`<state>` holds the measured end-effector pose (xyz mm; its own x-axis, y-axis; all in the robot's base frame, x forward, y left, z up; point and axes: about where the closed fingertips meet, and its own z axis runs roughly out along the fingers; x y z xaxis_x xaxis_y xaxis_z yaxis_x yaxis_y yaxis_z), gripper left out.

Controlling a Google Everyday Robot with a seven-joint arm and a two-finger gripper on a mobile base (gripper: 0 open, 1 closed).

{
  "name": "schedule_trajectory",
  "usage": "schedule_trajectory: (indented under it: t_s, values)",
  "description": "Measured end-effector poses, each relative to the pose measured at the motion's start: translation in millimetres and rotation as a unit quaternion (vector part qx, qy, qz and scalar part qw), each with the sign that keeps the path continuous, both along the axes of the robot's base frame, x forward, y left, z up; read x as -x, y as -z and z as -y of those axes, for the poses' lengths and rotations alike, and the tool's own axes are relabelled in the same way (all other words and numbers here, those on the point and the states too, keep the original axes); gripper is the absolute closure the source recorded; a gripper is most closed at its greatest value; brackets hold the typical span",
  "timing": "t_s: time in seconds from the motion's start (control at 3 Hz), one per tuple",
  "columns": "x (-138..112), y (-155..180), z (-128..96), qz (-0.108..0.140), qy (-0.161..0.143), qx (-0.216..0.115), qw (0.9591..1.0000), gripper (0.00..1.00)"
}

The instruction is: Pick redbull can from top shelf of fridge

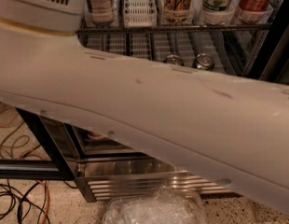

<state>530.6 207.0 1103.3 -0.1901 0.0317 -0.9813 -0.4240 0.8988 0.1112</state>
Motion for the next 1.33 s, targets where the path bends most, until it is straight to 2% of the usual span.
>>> schedule_trajectory:
  t_s: [0.33,0.67,1.0,1.33]
  values:
    - [-2.3,3.0,5.8,0.008,0.032,0.013,0.9994,0.00]
    - [-0.5,3.0,7.5,0.008,0.032,0.013,0.9994,0.00]
    - [0.5,16.0,21.2,0.017,0.078,0.040,0.9960,0.00]
    - [-3.6,29.2,56.6,0.011,0.155,0.068,0.9855,0.00]
